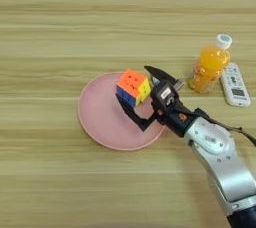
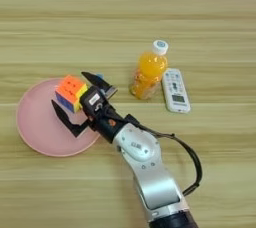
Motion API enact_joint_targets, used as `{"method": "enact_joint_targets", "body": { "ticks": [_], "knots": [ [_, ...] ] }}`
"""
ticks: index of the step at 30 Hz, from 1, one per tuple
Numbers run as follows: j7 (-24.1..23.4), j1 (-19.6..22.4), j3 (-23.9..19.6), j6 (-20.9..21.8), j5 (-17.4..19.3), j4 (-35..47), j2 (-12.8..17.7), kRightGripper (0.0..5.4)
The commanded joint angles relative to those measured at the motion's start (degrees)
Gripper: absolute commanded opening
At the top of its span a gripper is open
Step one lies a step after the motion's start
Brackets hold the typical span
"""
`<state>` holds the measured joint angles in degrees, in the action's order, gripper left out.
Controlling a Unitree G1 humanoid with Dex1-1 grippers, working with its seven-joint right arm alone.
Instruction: Move the objects on the table
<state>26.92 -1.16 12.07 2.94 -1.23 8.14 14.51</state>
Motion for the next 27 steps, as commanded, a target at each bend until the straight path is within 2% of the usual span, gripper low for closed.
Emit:
{"method": "enact_joint_targets", "body": {
  "ticks": [1,16,27],
  "knots": [
    [-0.7,2.1,-0.4,0.8,-0.2,1.9,0.1,5.34],
    [-1.2,2.5,-0.6,1.1,-0.5,2.2,-0.5,5.34],
    [-3.0,4.4,-1.2,-1.4,-1.9,0.0,-1.6,5.34]
  ]
}}
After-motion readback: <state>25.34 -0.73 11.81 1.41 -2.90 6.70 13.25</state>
